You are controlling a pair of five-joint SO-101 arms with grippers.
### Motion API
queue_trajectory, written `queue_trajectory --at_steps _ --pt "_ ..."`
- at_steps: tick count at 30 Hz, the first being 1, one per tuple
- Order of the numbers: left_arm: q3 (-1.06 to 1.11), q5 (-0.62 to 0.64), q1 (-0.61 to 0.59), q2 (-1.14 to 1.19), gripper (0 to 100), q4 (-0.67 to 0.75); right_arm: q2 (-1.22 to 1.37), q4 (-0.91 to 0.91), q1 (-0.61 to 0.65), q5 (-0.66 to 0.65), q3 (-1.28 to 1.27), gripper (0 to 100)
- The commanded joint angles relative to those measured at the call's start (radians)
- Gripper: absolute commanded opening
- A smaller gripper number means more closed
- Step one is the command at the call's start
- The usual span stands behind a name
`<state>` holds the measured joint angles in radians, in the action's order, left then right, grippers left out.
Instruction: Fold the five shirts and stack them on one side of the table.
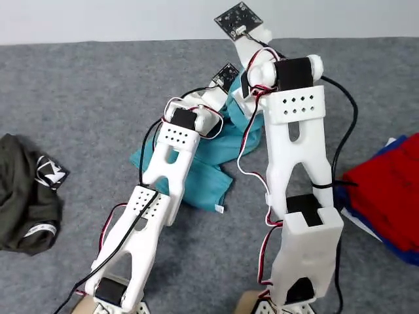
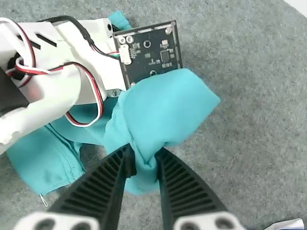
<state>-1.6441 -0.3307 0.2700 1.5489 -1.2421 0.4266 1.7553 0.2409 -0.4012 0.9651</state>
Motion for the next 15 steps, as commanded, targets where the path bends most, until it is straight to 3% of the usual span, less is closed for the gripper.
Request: queue_trajectory --at_steps 1,8,15 --pt "-0.038 0.064 -0.029 -0.129 0 -0.058 -0.077 0.035 -0.033 -0.008 0.026 0.9" --pt "-0.036 0.299 -0.11 -0.374 0 -0.084 -0.077 0.035 -0.116 -0.008 0.078 0.9" --pt "-0.036 0.321 -0.118 -0.531 0 -0.146 -0.077 0.035 -0.153 -0.008 0.078 0.9"
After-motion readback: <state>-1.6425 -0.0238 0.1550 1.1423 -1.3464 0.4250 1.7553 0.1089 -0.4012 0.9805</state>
